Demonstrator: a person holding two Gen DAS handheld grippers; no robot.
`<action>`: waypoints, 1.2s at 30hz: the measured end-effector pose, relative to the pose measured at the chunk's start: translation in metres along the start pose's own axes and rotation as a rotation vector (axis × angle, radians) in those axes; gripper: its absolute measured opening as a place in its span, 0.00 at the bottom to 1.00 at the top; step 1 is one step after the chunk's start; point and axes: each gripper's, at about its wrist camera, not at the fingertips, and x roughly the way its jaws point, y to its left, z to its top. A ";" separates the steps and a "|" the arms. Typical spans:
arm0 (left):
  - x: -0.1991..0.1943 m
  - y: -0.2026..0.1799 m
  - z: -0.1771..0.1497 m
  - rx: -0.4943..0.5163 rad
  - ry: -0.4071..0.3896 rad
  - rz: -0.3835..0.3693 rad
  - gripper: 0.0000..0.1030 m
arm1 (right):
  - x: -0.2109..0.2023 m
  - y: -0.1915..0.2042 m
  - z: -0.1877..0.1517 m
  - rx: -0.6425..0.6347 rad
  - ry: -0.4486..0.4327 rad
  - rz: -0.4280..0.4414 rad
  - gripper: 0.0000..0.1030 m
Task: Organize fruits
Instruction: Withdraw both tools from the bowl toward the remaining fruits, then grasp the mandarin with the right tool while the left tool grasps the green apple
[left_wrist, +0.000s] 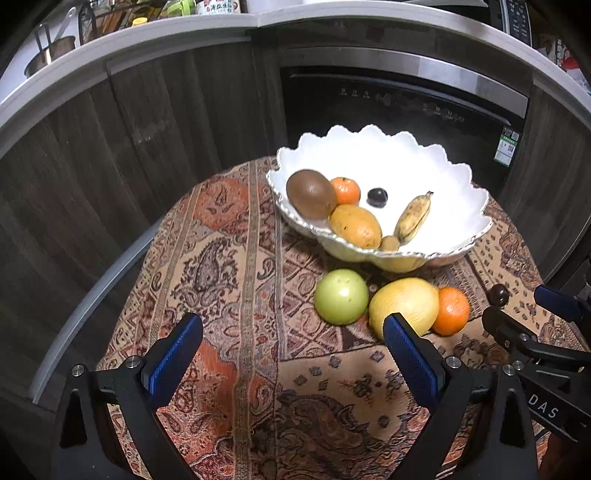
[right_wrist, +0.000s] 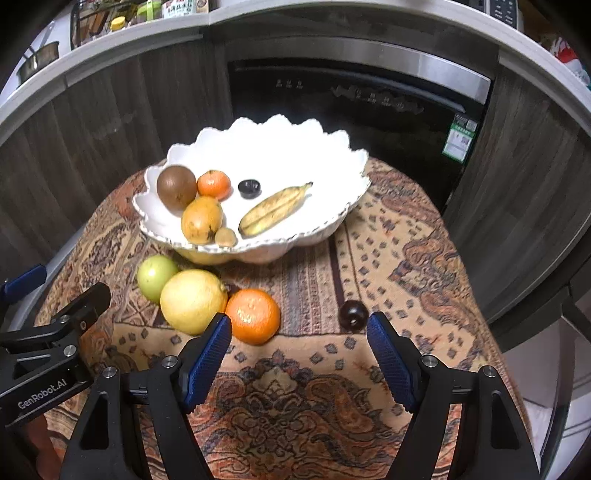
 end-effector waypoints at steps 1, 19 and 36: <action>0.002 0.001 -0.001 -0.001 0.005 0.002 0.97 | 0.002 0.001 -0.001 -0.003 0.004 0.002 0.74; 0.036 0.017 -0.009 -0.028 0.067 0.025 0.97 | 0.050 0.020 -0.008 -0.022 0.077 0.026 0.74; 0.058 0.015 -0.011 -0.023 0.099 0.010 0.97 | 0.072 0.024 -0.005 -0.053 0.050 0.041 0.54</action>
